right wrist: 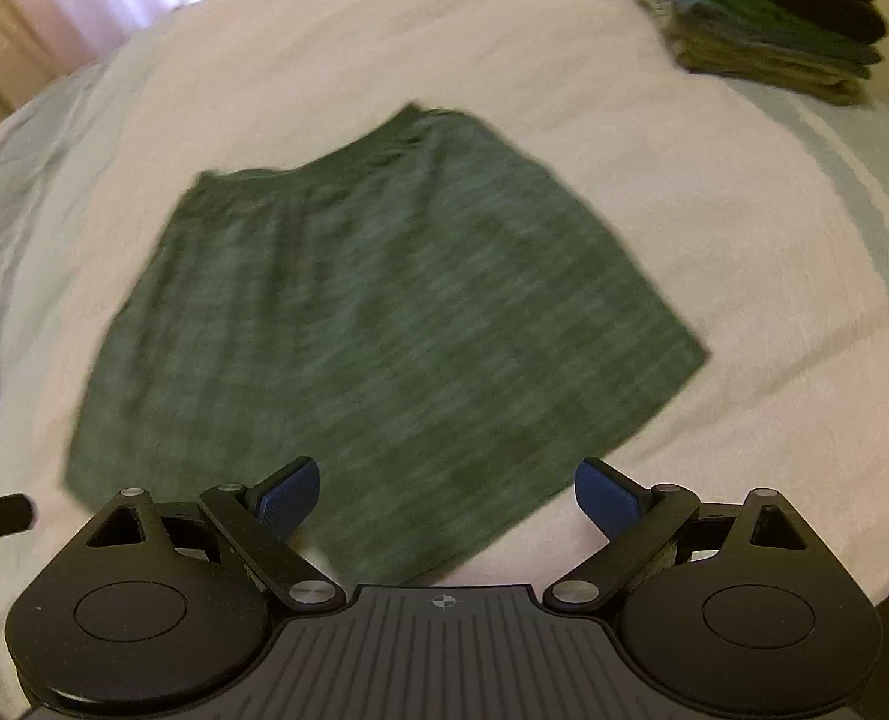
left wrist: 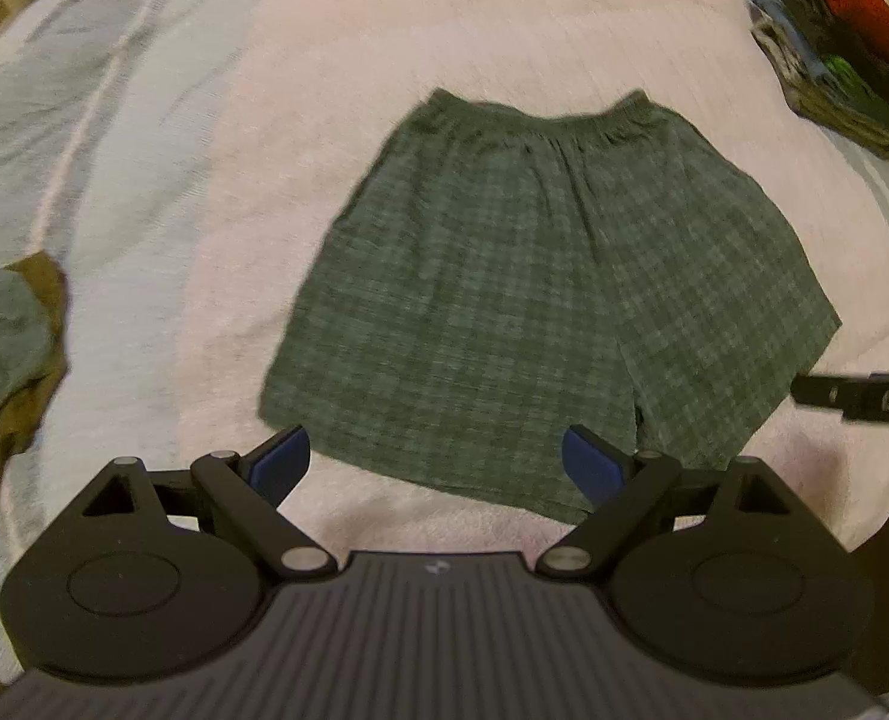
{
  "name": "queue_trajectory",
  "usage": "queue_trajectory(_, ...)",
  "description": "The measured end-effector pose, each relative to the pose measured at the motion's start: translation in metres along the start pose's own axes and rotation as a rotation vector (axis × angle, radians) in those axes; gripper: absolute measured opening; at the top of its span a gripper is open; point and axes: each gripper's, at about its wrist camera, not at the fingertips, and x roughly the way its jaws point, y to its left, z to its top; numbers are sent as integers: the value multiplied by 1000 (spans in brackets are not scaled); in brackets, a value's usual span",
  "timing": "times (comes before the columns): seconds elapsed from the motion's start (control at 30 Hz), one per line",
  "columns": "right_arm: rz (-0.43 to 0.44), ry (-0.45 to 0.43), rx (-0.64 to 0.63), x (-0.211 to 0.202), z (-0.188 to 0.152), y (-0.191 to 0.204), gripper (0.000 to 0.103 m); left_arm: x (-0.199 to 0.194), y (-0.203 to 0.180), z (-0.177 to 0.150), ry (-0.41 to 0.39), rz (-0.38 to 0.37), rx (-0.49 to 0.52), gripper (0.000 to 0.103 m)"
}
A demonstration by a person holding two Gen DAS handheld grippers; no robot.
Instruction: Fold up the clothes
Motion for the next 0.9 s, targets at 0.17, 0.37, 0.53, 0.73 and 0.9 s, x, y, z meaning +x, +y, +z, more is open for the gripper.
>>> queue_trajectory(0.17,18,-42,23,23,11,-43,95,41,3,15,14,-27,34,89)
queue_trajectory(0.37,104,-158,56,47,50,-87,94,83,21,41,-9,-86,19,89)
queue_trajectory(0.53,167,-194,-22,83,84,-118,67,114,37,61,-29,-150,-13,89)
queue_trajectory(0.73,250,-141,5,123,97,-159,66,130,54,76,-36,-209,-35,89)
queue_trajectory(0.9,338,-93,17,130,102,-160,17,134,71,84,-46,-258,-45,89)
